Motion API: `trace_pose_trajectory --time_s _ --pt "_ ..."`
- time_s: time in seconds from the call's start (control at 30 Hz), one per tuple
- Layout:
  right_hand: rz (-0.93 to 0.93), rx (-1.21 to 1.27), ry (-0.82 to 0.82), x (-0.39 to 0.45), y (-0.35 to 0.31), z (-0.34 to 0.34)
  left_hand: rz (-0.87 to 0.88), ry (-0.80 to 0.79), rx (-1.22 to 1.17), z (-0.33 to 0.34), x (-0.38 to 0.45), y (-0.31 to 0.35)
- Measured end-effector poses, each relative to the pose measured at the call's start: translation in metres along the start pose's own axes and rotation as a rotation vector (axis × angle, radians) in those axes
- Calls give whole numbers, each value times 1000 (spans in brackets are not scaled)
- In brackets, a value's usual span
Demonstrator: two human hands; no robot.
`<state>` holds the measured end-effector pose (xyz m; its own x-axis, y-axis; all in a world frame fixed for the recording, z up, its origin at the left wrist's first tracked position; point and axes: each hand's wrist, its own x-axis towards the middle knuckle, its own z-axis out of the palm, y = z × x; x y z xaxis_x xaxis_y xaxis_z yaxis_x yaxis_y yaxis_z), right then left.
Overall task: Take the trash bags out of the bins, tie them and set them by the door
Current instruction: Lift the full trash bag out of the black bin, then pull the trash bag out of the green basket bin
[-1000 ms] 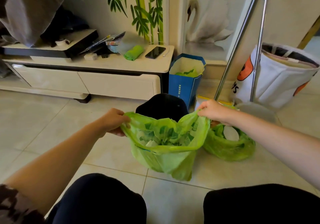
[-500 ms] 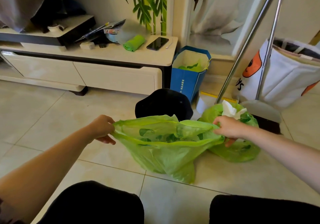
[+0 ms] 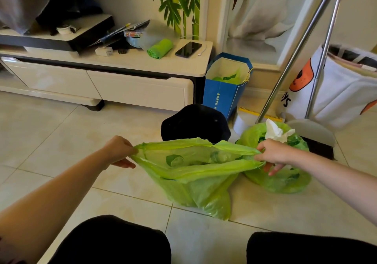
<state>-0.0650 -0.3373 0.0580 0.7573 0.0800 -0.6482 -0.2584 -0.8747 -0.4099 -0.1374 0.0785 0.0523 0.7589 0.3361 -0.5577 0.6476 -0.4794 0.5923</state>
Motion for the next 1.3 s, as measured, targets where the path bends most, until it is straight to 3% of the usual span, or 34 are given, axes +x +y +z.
trace_pose_trajectory --time_s 0.13,0.3,0.47,0.57,0.63,0.77,0.9,1.1,1.3 --pt "-9 151 -4 5 0 0 32 20 -48 5 1 8" --pt "-140 316 76 12 -3 0 217 281 -195 14 4 22" --pt "-189 454 72 17 -16 10 168 194 -343 17 10 28" --pt "-165 417 43 21 -18 20 105 28 -197 25 14 27" --pt "-147 396 31 23 -17 22 159 6 -10 31 15 30" --pt "-124 424 38 22 -11 13 330 199 437 37 10 50" --pt "-128 427 78 17 -1 -6 503 398 671 50 4 83" --pt "-94 485 155 15 39 -33 729 321 745 109 -9 133" --pt "-25 524 216 14 89 -47 783 111 528 189 -22 172"
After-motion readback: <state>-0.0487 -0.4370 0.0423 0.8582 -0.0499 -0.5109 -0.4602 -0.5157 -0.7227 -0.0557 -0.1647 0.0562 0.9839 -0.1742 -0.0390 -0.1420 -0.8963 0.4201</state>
